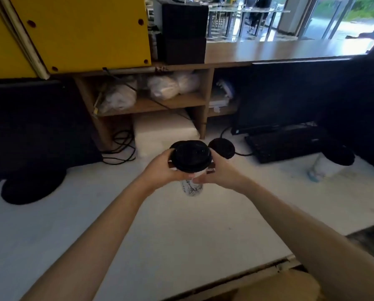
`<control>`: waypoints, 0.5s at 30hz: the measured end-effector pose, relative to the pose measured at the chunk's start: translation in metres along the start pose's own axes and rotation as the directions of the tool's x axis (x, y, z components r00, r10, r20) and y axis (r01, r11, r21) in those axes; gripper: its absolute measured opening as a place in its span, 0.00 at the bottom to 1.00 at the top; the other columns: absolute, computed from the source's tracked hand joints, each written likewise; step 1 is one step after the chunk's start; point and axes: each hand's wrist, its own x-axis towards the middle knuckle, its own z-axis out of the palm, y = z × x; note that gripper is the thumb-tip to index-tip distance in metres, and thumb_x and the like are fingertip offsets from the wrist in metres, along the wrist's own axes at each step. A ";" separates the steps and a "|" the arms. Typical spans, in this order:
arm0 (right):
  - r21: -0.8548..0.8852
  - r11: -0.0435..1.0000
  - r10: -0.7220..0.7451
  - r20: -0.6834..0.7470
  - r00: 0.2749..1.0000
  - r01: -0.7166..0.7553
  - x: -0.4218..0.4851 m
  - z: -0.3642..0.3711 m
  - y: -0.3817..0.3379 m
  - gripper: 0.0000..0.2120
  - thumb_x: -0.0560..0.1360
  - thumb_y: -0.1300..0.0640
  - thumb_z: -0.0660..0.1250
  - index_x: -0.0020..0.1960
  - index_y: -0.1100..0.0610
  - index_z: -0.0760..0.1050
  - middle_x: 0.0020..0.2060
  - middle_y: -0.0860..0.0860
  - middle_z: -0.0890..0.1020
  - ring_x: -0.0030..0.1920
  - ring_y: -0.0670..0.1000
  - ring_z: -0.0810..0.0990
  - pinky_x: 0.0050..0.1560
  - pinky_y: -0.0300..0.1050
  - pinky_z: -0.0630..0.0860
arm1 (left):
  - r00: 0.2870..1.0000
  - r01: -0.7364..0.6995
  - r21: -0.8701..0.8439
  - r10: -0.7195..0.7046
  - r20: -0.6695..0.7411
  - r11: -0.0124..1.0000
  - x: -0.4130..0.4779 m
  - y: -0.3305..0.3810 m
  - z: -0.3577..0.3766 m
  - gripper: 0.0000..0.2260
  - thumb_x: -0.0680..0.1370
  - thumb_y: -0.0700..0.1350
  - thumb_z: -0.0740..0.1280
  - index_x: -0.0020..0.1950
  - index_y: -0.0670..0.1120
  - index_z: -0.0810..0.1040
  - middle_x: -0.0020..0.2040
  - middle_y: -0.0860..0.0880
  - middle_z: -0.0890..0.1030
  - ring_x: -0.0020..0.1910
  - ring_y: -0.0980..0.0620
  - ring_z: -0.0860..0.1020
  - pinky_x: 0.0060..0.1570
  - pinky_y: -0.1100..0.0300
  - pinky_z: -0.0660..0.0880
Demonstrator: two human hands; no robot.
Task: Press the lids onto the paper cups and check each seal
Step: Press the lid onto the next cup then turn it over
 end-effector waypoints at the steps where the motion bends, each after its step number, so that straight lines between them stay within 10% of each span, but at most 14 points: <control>1: 0.024 1.000 0.018 0.023 1.000 -0.018 -0.001 0.007 0.011 0.40 0.64 0.59 0.78 0.70 0.52 0.62 0.61 0.48 0.75 0.58 0.47 0.75 0.46 0.32 0.75 | 1.000 0.029 -0.005 -0.029 -0.011 1.000 -0.002 -0.014 0.005 0.30 0.63 0.41 0.79 0.61 0.52 0.73 0.56 0.57 0.78 0.54 0.59 0.77 0.43 0.71 0.77; 15: 0.224 0.966 0.115 0.059 0.992 -0.126 0.004 0.055 0.085 0.38 0.67 0.69 0.73 0.70 0.49 0.61 0.63 0.44 0.72 0.58 0.41 0.74 0.55 0.36 0.74 | 0.992 0.094 -0.046 -0.098 -0.083 0.995 -0.008 -0.106 0.034 0.34 0.66 0.41 0.77 0.69 0.48 0.66 0.59 0.57 0.72 0.61 0.55 0.72 0.58 0.62 0.73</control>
